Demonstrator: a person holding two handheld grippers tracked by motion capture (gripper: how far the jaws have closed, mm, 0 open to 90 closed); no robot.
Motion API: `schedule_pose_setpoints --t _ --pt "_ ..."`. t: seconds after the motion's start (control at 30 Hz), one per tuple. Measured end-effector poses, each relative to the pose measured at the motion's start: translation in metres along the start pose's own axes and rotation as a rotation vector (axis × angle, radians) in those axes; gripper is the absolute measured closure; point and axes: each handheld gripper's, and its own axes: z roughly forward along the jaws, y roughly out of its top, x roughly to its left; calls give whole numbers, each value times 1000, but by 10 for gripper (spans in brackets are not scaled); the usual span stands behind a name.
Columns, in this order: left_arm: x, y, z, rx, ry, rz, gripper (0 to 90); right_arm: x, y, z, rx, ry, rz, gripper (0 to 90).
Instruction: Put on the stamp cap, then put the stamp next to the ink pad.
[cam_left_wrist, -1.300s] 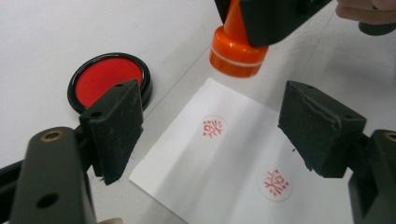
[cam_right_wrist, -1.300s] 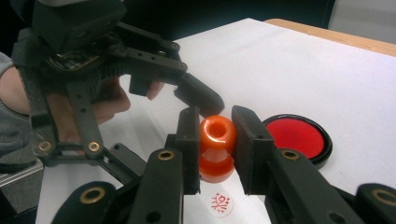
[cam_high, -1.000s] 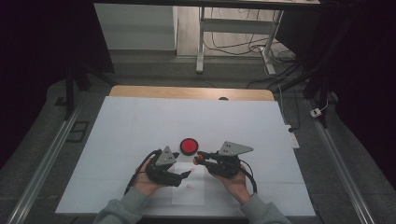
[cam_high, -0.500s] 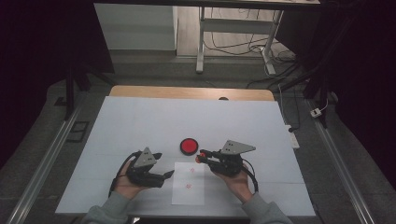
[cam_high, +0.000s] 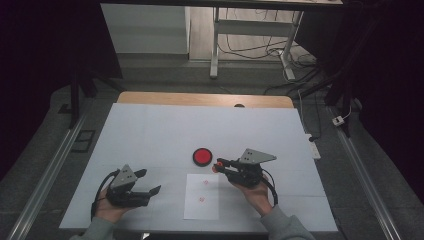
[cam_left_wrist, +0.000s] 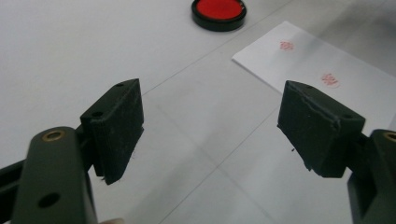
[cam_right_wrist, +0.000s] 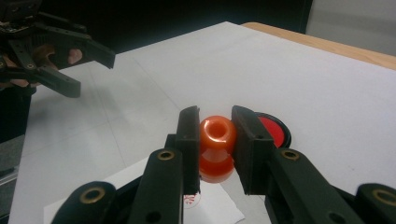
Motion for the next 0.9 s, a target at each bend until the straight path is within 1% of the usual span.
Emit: schedule_pose_setpoints --t 0.13,0.17,0.47,0.67,0.83,0.9 --pt "7 -6 0 11 22 -18 228 -2 0 0 11 -9 -7 721" --pt "8 -7 0 12 20 -24 228 -3 -1 0 12 -12 -7 721" --pt "7 -7 1 16 19 -16 229 -9 -1 -3 14 -39 -8 721" --pt "6 -6 1 18 16 -16 228 -12 1 -3 14 -67 -16 721" --pt "6 -5 2 19 15 -14 229 -16 2 -1 23 -87 -18 720" --pt "5 -5 3 20 12 -13 229 -18 2 1 35 -97 -24 720"
